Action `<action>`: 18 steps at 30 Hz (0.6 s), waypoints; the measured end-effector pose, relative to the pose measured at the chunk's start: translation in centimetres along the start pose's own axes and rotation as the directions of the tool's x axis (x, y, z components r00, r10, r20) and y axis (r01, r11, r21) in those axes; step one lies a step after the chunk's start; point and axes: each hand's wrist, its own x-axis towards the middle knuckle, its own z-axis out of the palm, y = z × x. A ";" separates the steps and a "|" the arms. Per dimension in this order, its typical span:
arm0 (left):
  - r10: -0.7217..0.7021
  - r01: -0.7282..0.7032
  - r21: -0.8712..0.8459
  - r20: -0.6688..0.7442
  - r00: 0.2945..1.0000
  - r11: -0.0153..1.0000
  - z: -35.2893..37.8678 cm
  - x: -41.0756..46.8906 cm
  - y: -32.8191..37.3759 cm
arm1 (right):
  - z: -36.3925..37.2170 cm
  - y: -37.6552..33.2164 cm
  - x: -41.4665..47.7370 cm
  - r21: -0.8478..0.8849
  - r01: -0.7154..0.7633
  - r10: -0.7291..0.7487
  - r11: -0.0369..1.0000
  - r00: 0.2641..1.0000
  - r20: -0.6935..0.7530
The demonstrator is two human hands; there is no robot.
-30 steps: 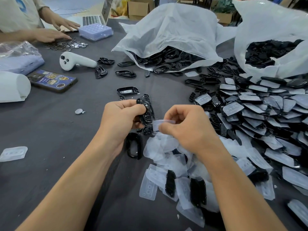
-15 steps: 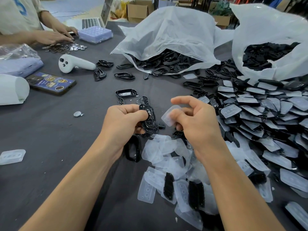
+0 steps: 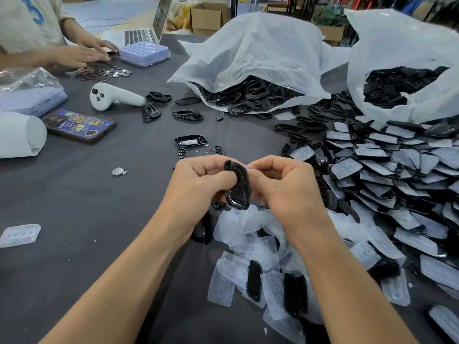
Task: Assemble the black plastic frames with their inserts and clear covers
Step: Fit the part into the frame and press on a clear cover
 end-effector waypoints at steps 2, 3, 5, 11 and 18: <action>-0.031 0.030 -0.028 -0.028 0.999 0.999 -0.1 0.2 0.1 | 0.1 -0.2 0.0 0.100 -0.077 0.069 0.992 0.994 0.080; -0.044 0.043 -0.043 -0.035 0.998 0.998 -0.2 0.2 0.2 | 0.1 -0.3 0.0 0.143 -0.110 0.094 0.984 0.989 0.112; -0.073 0.070 -0.063 -0.043 0.996 0.996 -0.3 0.2 0.3 | -0.1 -0.4 0.0 0.210 -0.154 0.120 0.965 0.979 0.167; -0.116 0.119 -0.077 0.050 0.992 0.990 -0.8 0.2 0.2 | -0.8 -0.4 0.2 0.193 -0.161 0.102 0.968 0.954 0.283; -0.119 0.125 -0.055 0.088 0.989 0.991 -0.3 0.2 -0.3 | -1.2 -0.3 0.1 0.015 -0.066 0.063 0.998 0.986 0.151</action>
